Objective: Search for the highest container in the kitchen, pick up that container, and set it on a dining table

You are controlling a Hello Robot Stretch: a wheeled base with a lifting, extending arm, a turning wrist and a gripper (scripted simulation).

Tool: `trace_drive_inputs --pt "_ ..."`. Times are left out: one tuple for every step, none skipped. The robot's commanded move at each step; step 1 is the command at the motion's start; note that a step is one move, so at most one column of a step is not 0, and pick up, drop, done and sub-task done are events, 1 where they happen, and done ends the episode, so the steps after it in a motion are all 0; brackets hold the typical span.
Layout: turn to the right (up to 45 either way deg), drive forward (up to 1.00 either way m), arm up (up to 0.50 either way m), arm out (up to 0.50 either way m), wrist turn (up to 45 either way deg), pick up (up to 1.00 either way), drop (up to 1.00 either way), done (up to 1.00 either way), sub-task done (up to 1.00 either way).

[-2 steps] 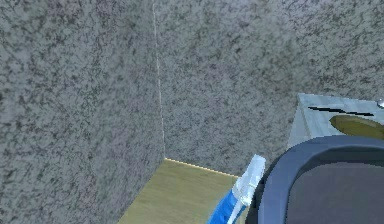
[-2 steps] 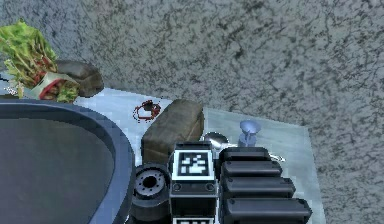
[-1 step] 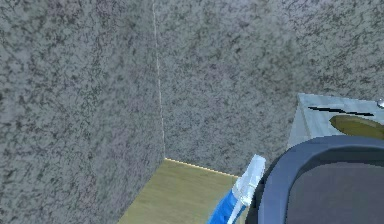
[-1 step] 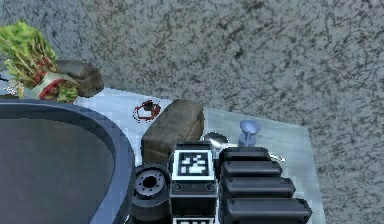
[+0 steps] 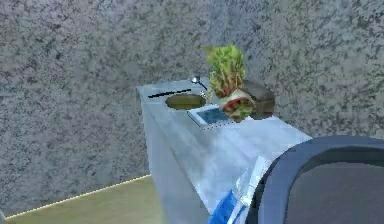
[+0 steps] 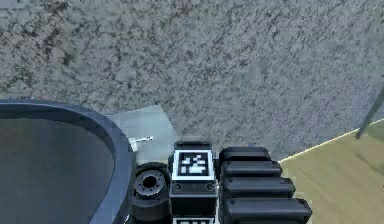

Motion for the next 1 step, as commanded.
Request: trace_drive_inputs --pt "45.0 0.0 0.0 0.0 0.0 0.0 0.0 0.0 0.0"
